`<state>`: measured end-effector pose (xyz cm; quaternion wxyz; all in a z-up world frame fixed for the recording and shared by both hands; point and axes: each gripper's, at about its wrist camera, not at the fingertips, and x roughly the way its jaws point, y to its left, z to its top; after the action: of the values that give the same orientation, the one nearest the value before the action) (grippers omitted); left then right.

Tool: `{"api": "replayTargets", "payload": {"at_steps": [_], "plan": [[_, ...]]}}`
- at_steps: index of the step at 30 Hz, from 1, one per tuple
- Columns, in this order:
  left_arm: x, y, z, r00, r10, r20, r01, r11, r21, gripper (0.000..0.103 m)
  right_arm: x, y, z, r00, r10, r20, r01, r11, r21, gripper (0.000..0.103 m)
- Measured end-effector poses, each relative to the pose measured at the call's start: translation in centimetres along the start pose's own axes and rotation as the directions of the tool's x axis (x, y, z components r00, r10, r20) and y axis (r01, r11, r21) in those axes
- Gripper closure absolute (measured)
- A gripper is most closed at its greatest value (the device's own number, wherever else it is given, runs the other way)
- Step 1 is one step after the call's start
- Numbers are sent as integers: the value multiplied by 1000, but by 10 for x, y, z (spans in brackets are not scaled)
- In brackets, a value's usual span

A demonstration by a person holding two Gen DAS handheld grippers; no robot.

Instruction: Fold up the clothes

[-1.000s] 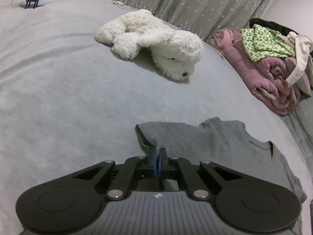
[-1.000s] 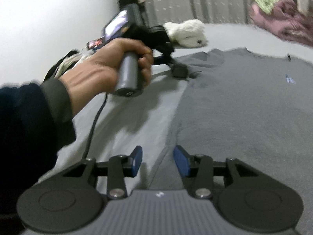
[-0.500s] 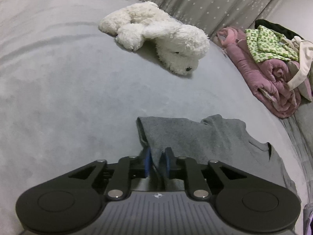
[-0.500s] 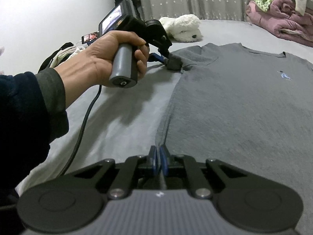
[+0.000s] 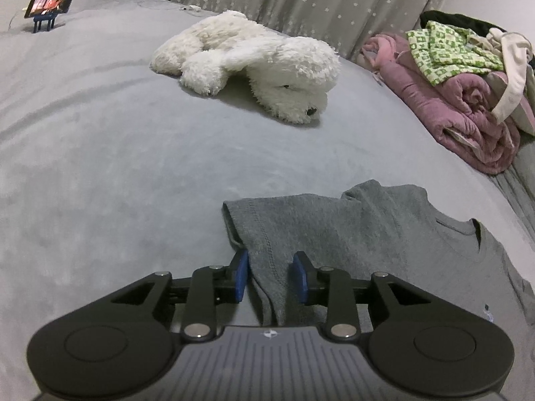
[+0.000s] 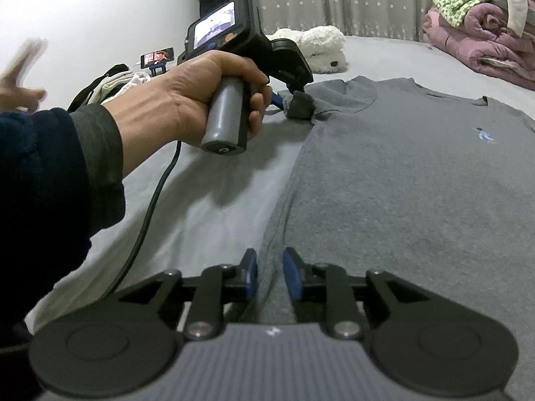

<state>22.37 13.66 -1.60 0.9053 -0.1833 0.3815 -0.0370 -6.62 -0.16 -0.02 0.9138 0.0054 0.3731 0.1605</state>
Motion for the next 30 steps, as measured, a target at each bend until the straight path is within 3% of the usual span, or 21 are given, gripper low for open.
{"api": "replayTargets", "payload": {"at_steps": [4, 7, 8, 9, 12, 20, 23, 28, 30], "plan": [[0, 2, -1, 1000, -17, 7, 18, 1000, -20, 69, 2, 7, -4, 1000, -19, 6, 19, 998, -59, 83], [0, 3, -2, 1000, -22, 21, 23, 999, -24, 71, 1, 4, -3, 1000, -7, 7, 7, 999, -43, 93], [0, 2, -3, 1000, -14, 27, 15, 1000, -18, 81, 0, 2, -3, 1000, 1, 6, 0, 1000, -24, 96], [0, 1, -3, 999, 5, 31, -5, 1000, -10, 98, -1, -1, -2, 1000, 10, 7, -10, 1000, -3, 96], [0, 5, -1, 1000, -1, 28, 2, 1000, -27, 101, -7, -13, 1, 998, 56, 21, -57, 996, 72, 96], [-10, 0, 4, 997, -34, 71, 37, 999, -39, 102, -23, -48, 4, 981, 170, 93, -188, 950, 249, 96], [-11, 0, 5, 997, -33, 73, 36, 998, -51, 102, -28, -56, 5, 977, 177, 117, -203, 941, 272, 96], [-1, 6, 2, 999, -24, 27, 26, 996, -82, 101, -24, -63, 4, 984, 157, 82, -174, 940, 292, 96], [0, 10, 2, 999, -36, 18, 37, 993, -109, 95, -22, -65, 4, 982, 170, 77, -186, 933, 307, 96]]}}
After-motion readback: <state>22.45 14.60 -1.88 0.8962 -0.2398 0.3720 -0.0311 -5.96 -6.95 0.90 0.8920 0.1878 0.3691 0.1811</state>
